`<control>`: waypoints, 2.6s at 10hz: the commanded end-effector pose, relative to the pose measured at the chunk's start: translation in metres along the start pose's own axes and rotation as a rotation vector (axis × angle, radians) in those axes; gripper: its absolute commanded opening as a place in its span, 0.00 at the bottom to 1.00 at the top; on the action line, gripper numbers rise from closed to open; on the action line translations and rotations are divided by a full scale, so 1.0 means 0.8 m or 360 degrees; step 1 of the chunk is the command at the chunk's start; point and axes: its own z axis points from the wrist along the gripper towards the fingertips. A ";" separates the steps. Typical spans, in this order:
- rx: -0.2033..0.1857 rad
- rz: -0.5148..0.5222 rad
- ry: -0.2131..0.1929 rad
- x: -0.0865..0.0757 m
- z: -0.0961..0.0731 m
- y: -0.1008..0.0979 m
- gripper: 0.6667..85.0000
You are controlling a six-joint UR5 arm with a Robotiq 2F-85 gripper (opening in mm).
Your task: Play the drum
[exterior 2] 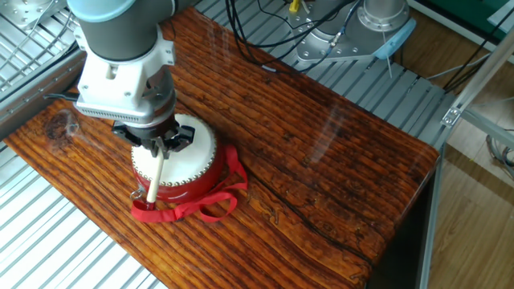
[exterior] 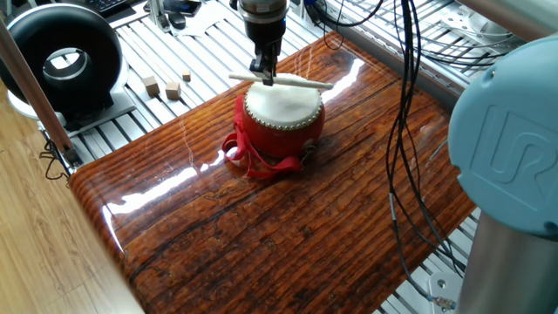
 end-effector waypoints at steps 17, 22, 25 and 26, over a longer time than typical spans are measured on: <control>-0.0137 0.0548 -0.0055 -0.027 -0.027 0.061 0.00; -0.0110 0.0527 -0.0090 -0.036 -0.024 0.054 0.00; -0.0125 0.0581 -0.0115 -0.043 -0.024 0.055 0.00; -0.0127 0.0621 -0.0127 -0.050 -0.022 0.052 0.00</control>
